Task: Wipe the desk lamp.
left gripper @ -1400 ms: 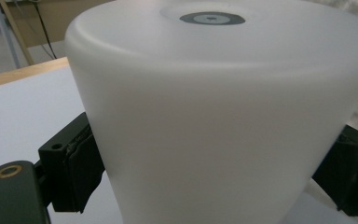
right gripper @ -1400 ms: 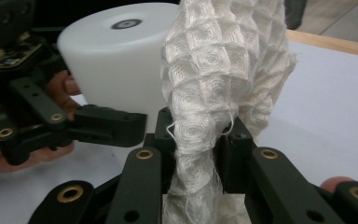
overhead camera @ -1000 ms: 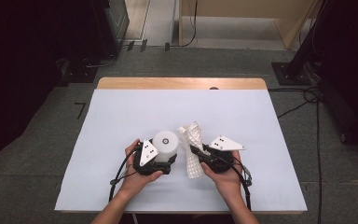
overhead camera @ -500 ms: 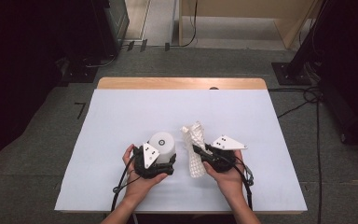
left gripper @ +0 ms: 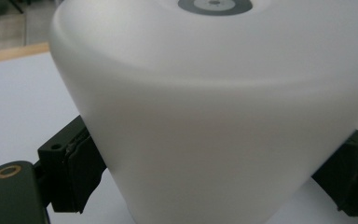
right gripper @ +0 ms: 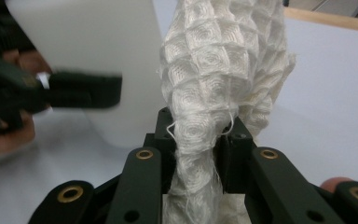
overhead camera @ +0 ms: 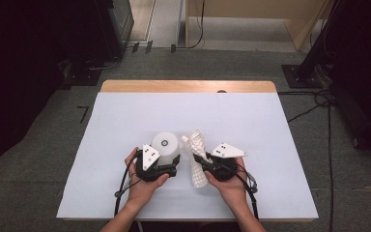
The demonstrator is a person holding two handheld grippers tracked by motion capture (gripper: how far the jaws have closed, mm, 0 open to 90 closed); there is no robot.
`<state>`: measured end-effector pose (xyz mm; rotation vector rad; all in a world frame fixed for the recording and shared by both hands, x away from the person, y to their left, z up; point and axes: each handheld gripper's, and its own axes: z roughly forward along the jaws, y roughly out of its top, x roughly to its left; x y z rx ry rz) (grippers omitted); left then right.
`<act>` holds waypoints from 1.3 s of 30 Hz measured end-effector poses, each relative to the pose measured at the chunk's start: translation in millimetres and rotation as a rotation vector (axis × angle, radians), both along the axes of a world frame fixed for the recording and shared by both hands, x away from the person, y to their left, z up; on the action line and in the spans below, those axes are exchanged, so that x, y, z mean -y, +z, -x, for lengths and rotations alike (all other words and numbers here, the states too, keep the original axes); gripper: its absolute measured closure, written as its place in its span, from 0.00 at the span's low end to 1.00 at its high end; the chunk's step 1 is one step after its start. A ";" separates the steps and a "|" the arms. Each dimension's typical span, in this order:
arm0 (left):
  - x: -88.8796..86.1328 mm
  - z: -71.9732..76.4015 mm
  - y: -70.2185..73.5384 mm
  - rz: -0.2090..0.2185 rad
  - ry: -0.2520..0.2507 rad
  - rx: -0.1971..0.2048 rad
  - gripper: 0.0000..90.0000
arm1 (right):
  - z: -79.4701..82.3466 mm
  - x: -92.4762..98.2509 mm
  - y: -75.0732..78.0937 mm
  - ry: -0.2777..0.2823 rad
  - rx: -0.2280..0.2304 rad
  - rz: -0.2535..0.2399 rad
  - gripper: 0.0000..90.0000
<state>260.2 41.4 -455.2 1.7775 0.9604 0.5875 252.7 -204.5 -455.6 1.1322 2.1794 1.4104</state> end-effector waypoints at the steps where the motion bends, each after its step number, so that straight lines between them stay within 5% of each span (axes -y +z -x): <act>1: -2.1 0.1 3.0 0.010 -0.008 0.009 0.09 | 0.1 -2.9 -2.0 0.009 -0.001 0.006 0.81; 7: 2.5 2.6 3.1 -0.004 -0.068 0.014 0.09 | 3.6 -17.8 -2.7 0.040 -0.001 0.010 0.81; 15: 16.5 3.5 -6.0 -0.037 -0.091 0.009 0.09 | 10.9 -6.9 23.2 0.030 0.094 -0.051 0.81; 25: 3.3 -19.1 -9.1 -0.049 0.000 0.042 0.09 | 3.5 14.2 21.3 -0.078 0.086 -0.037 0.81; 31: -4.9 -33.0 -14.6 -0.052 0.092 0.017 0.09 | -0.5 25.8 16.4 -0.146 0.077 -0.038 0.80; 35: -2.7 -37.3 -22.3 -0.102 0.119 -0.008 0.09 | -2.1 28.6 13.9 -0.166 0.076 -0.030 0.80; 39: -2.7 -37.8 -23.2 -0.105 0.124 -0.013 0.09 | -3.1 30.3 12.0 -0.177 0.071 -0.027 0.80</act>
